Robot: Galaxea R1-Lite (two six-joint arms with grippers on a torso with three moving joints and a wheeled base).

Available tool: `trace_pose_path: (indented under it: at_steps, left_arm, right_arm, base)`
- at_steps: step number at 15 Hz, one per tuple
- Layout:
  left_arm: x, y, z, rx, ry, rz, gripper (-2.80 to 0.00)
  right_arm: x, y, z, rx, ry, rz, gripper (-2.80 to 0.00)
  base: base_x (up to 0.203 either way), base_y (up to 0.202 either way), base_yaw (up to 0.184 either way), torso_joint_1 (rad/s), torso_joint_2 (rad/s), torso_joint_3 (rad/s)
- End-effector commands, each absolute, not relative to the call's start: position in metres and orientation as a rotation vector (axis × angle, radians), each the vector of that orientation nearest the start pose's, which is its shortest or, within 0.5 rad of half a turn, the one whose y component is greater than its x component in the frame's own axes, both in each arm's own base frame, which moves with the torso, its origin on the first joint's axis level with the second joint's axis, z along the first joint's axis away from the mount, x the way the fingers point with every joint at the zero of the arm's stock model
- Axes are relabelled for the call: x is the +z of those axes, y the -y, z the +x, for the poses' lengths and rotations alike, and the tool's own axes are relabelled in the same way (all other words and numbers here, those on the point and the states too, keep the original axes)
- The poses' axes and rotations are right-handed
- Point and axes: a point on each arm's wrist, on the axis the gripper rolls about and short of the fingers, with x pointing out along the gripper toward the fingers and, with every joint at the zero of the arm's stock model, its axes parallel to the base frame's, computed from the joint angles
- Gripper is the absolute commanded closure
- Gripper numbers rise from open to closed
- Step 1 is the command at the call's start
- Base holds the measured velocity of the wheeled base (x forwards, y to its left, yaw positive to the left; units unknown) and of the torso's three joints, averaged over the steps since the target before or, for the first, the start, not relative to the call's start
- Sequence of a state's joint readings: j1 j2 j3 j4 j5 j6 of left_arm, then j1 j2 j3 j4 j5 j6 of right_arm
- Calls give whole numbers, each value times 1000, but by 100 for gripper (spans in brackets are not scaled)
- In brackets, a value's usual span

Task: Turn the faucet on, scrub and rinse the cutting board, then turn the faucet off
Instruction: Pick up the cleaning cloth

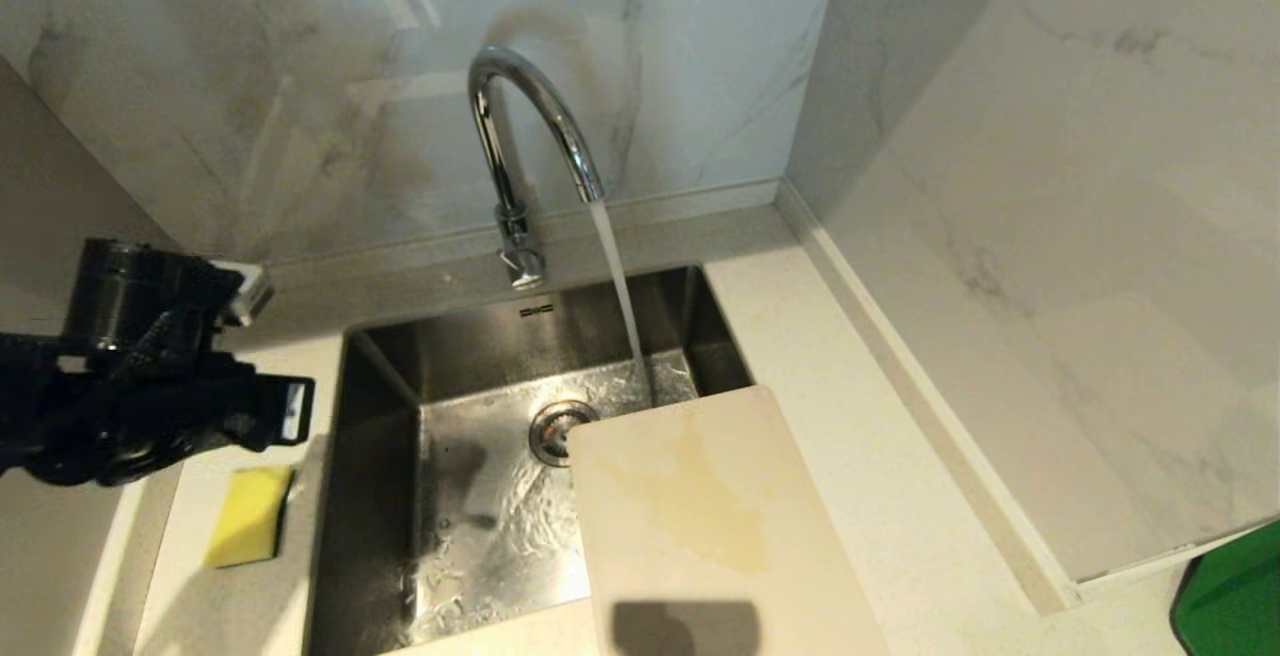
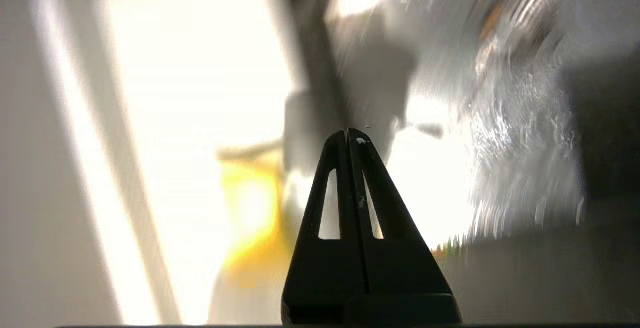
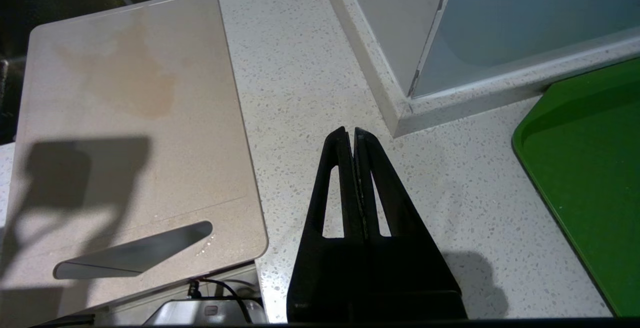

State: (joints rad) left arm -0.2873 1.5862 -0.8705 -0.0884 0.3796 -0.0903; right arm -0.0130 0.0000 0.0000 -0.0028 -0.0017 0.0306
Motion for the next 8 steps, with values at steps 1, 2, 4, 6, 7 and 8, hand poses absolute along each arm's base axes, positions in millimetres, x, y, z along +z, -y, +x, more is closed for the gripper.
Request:
trace_pose_path:
  at_steps: [1, 2, 4, 6, 7, 8]
  left_arm:
    - [185, 45, 222, 177, -637, 88, 0]
    - [179, 39, 217, 198, -662, 82, 0]
    - [161, 24, 204, 237, -734, 75, 0]
    - [146, 5, 196, 247, -805, 44, 0]
    - [138, -4, 194, 233, -840, 22, 0]
    - [131, -11, 195, 218, -866, -4, -280]
  right_arm:
    - [76, 0, -23, -14, 5, 31, 0]
    - [76, 0, -23, -15, 5, 31, 0]
    - [76, 0, -23, -14, 5, 31, 0]
    - [76, 0, -23, -14, 5, 31, 0]
    - [76, 0, -23, -15, 5, 31, 0]
    - [76, 0, -23, -14, 5, 31, 0]
  base:
    - [0, 0, 0, 0, 0, 0]
    - [0, 0, 0, 0, 0, 0]
    - [0, 0, 0, 0, 0, 0]
    - [0, 0, 0, 0, 0, 0]
    - [0, 0, 0, 0, 0, 0]
    - [0, 0, 0, 0, 0, 0]
